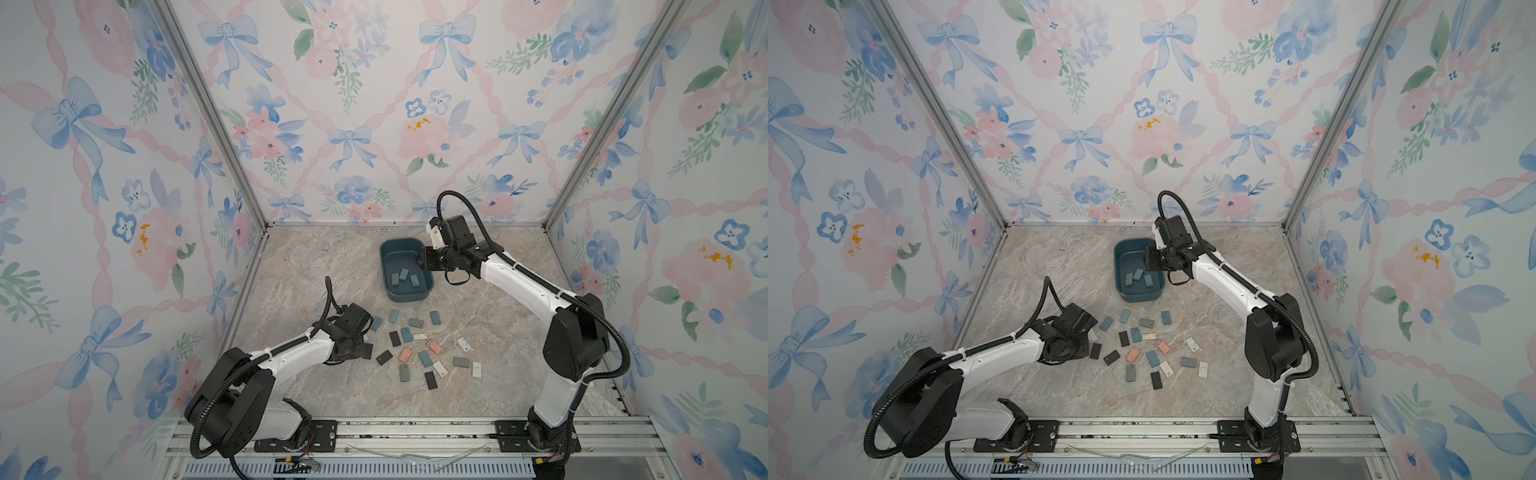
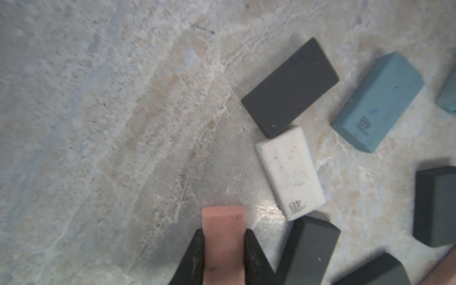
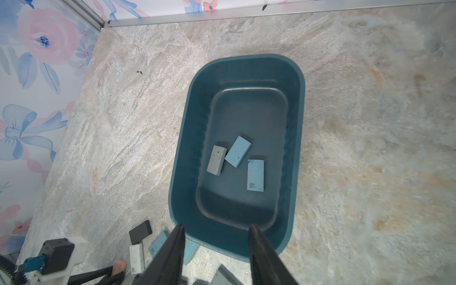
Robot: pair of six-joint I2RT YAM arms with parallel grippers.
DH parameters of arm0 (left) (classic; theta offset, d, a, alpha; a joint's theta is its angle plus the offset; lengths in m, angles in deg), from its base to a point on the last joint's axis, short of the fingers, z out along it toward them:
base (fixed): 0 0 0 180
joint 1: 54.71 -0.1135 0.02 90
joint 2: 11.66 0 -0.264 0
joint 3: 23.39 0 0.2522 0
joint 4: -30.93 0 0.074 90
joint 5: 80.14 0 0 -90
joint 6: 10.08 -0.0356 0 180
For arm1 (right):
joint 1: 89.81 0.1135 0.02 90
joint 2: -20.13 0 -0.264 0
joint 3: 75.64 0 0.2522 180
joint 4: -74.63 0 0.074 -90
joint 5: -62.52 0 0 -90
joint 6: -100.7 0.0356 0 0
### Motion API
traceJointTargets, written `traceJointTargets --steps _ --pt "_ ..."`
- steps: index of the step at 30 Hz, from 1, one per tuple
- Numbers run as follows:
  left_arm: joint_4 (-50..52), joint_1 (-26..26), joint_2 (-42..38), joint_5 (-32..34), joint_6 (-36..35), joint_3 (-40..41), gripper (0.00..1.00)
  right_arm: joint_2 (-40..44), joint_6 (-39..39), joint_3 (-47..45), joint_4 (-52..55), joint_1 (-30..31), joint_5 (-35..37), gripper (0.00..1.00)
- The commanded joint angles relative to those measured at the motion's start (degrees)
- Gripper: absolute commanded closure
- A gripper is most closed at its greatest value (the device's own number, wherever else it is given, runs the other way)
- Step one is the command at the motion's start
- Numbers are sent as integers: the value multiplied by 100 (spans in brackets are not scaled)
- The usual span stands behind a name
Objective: Put the eraser in the storage box
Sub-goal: Pick up the eraser from the center of the board.
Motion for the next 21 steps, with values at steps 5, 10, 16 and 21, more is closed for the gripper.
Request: traceJointTargets --steps 5,10,16,21 --pt "389 52 -60 -208 23 66 80 271 86 -171 -87 -66 -49 55" --pt "397 52 -229 -191 18 -22 77 288 120 -216 -129 -96 -110 55" --pt "432 45 -436 -161 25 -213 76 336 131 -287 -150 -122 -139 55" --pt "466 25 -581 -179 -31 -579 75 436 141 -408 -190 -178 -154 55"
